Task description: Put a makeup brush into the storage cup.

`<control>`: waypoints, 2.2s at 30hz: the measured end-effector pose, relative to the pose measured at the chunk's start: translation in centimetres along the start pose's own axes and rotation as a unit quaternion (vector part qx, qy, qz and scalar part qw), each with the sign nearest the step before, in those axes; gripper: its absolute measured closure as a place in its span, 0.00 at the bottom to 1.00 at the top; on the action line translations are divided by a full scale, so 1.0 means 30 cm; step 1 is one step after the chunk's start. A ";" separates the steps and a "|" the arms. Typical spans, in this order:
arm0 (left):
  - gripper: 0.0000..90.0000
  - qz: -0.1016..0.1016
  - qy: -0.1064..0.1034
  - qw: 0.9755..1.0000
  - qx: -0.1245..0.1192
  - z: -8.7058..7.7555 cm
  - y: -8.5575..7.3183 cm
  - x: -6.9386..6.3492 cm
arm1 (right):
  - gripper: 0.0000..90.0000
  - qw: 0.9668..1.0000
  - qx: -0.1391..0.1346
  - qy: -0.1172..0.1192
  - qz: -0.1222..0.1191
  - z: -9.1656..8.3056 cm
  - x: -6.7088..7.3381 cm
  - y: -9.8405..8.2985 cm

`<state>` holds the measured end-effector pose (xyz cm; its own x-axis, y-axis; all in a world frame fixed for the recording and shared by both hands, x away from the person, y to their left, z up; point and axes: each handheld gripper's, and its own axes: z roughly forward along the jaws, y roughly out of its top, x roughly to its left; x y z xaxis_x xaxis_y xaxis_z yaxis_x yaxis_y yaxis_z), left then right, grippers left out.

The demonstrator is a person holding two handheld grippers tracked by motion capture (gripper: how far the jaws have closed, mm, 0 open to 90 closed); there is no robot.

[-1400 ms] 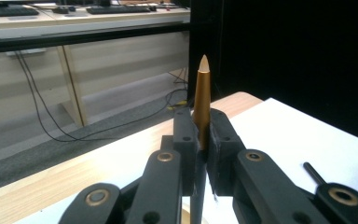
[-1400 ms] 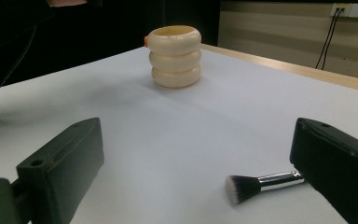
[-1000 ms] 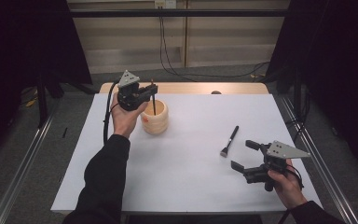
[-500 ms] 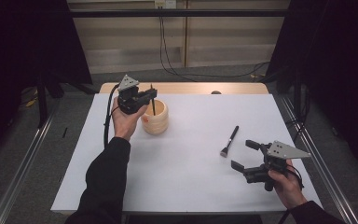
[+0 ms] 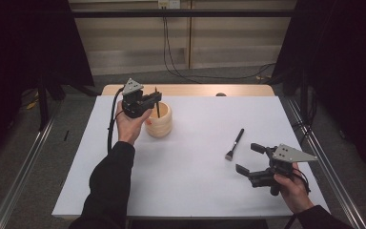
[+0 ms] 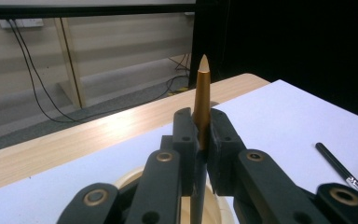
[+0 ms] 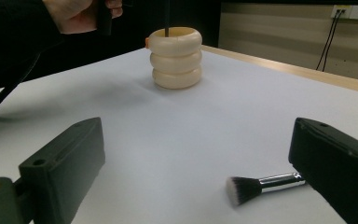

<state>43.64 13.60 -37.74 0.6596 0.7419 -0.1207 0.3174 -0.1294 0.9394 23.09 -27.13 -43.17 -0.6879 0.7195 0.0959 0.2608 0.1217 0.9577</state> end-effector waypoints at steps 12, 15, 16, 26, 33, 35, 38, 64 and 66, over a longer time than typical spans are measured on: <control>0.73 -0.007 0.002 1.000 -0.010 0.004 -0.011 0.007 | 0.04 1.000 0.000 0.001 0.000 -0.001 0.003 0.000; 0.60 -0.007 0.003 1.000 -0.014 0.004 -0.012 0.009 | 0.04 1.000 0.001 0.000 0.000 -0.001 0.001 -0.001; 0.54 -0.008 0.008 1.000 -0.013 0.004 -0.012 0.010 | 0.04 1.000 0.001 0.000 0.000 -0.001 0.001 0.000; 0.27 -0.007 0.012 1.000 -0.027 -0.008 -0.003 0.011 | 0.04 1.000 0.002 -0.003 0.005 -0.001 0.001 -0.001; 0.10 -0.012 0.021 1.000 -0.020 -0.017 -0.001 0.020 | 0.04 1.000 -0.002 -0.004 0.007 -0.005 -0.003 0.000; 0.05 -0.015 0.026 0.999 -0.016 -0.020 0.000 0.021 | 0.04 1.000 -0.004 -0.006 0.007 -0.005 -0.004 0.000; 0.02 -0.019 0.035 0.999 -0.007 -0.024 0.002 0.018 | 0.04 1.000 -0.005 -0.006 0.008 -0.005 -0.003 0.000; 0.01 0.008 0.040 0.998 -0.041 -0.169 -0.063 -0.083 | 0.03 1.000 -0.010 -0.018 0.013 -0.014 -0.010 -0.005; 0.01 0.016 0.037 0.998 -0.042 -0.184 -0.070 -0.098 | 0.03 1.000 -0.008 -0.017 0.013 -0.016 -0.010 -0.005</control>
<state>37.28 15.33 -37.58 0.6153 0.7853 -0.0681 0.2366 -0.1015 0.9663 22.92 -27.70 -43.21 -0.6569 0.7455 0.1125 0.2678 0.0912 0.9591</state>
